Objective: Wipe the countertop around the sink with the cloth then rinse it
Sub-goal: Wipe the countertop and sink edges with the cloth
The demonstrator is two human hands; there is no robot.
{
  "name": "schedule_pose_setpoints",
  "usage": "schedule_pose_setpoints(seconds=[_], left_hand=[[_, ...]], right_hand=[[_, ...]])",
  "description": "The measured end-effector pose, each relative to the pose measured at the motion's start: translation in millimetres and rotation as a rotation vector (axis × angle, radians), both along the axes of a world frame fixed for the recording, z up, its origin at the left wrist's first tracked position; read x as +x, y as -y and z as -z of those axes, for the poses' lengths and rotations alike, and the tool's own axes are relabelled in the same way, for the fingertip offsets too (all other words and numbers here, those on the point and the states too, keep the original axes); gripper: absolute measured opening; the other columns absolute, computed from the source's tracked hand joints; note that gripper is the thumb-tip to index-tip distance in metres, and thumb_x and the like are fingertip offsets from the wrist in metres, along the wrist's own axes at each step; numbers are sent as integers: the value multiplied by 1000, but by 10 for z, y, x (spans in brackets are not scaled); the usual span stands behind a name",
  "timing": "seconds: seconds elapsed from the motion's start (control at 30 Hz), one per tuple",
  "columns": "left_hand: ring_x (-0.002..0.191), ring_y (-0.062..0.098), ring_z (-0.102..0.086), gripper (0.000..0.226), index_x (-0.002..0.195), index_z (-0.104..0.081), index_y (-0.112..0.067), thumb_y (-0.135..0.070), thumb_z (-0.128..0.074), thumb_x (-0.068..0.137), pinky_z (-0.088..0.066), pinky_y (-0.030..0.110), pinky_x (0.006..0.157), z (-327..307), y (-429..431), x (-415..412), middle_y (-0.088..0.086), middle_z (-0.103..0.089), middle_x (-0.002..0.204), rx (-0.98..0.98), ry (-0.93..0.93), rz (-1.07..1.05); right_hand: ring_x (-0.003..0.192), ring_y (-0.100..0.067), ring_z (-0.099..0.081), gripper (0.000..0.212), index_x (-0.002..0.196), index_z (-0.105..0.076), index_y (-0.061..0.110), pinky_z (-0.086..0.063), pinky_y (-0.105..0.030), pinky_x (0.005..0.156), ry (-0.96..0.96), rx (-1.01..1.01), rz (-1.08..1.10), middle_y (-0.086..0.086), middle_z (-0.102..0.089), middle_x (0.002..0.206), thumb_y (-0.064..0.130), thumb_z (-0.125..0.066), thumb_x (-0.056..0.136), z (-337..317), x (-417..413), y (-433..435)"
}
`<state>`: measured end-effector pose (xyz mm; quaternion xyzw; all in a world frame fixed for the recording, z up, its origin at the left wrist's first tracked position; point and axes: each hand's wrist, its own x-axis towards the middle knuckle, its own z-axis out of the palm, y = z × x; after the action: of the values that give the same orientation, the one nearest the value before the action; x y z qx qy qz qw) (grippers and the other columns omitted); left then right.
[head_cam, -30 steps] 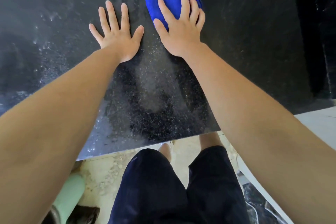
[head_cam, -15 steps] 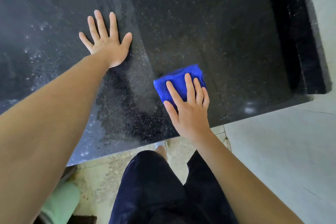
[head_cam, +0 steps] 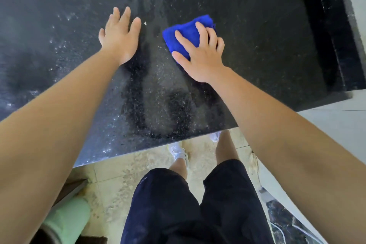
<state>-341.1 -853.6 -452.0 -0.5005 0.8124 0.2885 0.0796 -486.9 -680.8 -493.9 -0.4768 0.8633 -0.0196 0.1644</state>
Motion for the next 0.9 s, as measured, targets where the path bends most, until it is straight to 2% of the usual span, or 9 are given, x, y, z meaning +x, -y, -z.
schedule_pose_setpoints(seconds=[0.07, 0.2, 0.4, 0.53, 0.67, 0.77, 0.9], left_hand=[[155, 20, 0, 59, 160, -14, -26, -48, -22, 106, 3, 50, 122, -27, -146, 229, 4, -1, 168, -76, 21, 9], [154, 25, 12, 63, 160, -4, -29, -53, -22, 104, 7, 56, 120, 93, -428, 577, 7, 14, 167, -154, 107, 78], [151, 27, 22, 80, 158, 12, -32, -74, -11, 93, 10, 65, 117, 405, -494, 562, 9, 23, 164, -129, 255, 6], [151, 28, 22, 76, 157, 12, -31, -70, -8, 96, 10, 65, 116, 437, -500, 552, 10, 22, 164, -137, 239, 10], [151, 30, 21, 73, 158, 12, -30, -66, -11, 98, 9, 66, 116, 438, -510, 555, 11, 22, 164, -142, 235, 24], [151, 31, 22, 74, 158, 12, -30, -66, -12, 98, 9, 67, 116, 443, -497, 561, 11, 23, 164, -144, 245, 20], [150, 30, 24, 73, 157, 13, -31, -66, -12, 98, 10, 67, 116, 432, -474, 544, 10, 25, 163, -123, 253, 24]], right_hand=[[149, -34, -11, 60, 155, -21, 49, -8, -52, 115, 4, -11, 61, -9, -3, 167, 67, -29, 99, 21, 78, 171], [152, -35, -8, 58, 157, -20, 45, -6, -50, 119, 14, -23, 86, -11, -2, 168, 62, -28, 102, 17, 247, 138], [151, -35, -16, 54, 153, -34, 42, -10, -48, 120, 34, -81, -14, -12, -16, 167, 59, -36, 102, -56, 1098, -1131], [152, -34, -11, 53, 153, -34, 44, -3, -47, 121, 88, 11, -17, -11, -10, 168, 59, -37, 102, -93, 1357, -1675], [151, -36, -12, 54, 153, -34, 45, -4, -49, 120, 61, -5, -76, -13, -12, 167, 62, -31, 102, -47, 1167, -1221], [150, -36, -14, 55, 153, -30, 47, -8, -50, 117, 20, -51, -110, -11, -13, 167, 65, -30, 100, 2, 804, -401], [153, -33, -5, 58, 155, -19, 50, -4, -50, 118, 12, -16, -97, -8, -2, 169, 67, -23, 99, 9, 373, 876]])
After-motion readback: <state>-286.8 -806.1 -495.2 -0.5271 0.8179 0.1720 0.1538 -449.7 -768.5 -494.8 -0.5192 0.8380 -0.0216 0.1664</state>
